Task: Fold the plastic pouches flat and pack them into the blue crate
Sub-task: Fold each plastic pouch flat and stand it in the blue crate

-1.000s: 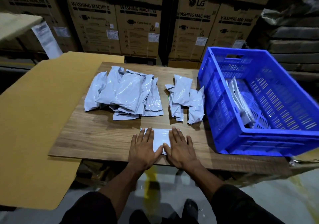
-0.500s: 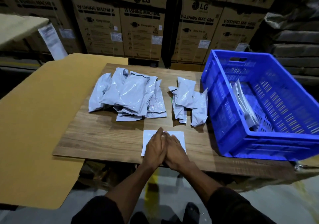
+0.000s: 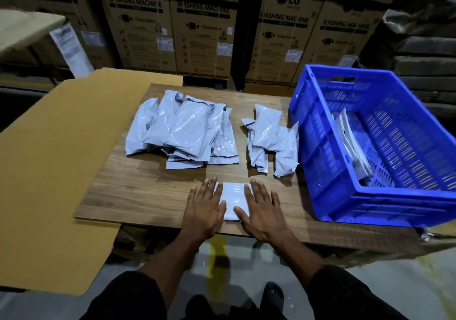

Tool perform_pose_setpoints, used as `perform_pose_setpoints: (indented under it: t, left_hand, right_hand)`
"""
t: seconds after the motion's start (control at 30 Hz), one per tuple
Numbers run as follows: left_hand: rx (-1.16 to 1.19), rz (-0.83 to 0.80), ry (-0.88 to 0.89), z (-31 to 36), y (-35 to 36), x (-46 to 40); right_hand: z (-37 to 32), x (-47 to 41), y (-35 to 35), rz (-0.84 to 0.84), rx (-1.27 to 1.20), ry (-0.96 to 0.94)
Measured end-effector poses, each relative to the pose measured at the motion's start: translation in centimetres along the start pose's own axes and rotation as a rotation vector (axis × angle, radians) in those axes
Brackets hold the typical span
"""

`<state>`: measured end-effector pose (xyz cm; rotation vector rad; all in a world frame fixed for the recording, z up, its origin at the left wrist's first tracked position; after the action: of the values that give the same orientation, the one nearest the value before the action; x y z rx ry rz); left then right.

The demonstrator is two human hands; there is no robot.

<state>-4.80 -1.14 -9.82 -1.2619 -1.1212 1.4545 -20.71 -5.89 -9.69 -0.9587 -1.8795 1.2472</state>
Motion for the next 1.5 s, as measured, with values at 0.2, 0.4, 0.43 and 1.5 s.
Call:
perform_pose_setpoints:
  t: [0.2,0.4,0.43,1.5]
  left_hand:
    - [-0.076,-0.115,0.006,-1.6,0.9,-0.1]
    - [-0.112,-0.138,0.061,-1.7,1.2,-0.7]
    - [-0.110,-0.120,0.065,-1.7,1.0,-0.7]
    - [-0.047,0.083,0.180,0.5,-2.8,-0.5]
  right_hand:
    - [0.8,0.8,-1.1,-0.072,0.024,-0.037]
    - [-3.0,2.0,-1.6,0.028,0.199,-0.554]
    - [-3.0,1.6,-1.6,0.006,0.176,-0.545]
    - [-0.1,-2.4,-7.8,-0.115,-0.962,-0.049]
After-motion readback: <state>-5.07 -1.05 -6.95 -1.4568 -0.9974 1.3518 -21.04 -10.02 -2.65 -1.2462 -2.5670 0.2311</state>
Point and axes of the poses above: each hand's wrist, its own x-axis away from the middle knuckle, its own y-axis out of the palm, z = x × y, the point moved 9 cm from there along -x, towards the middle knuckle, and after that the axes turned 12 degrees about -x, right-handed, at the moved point
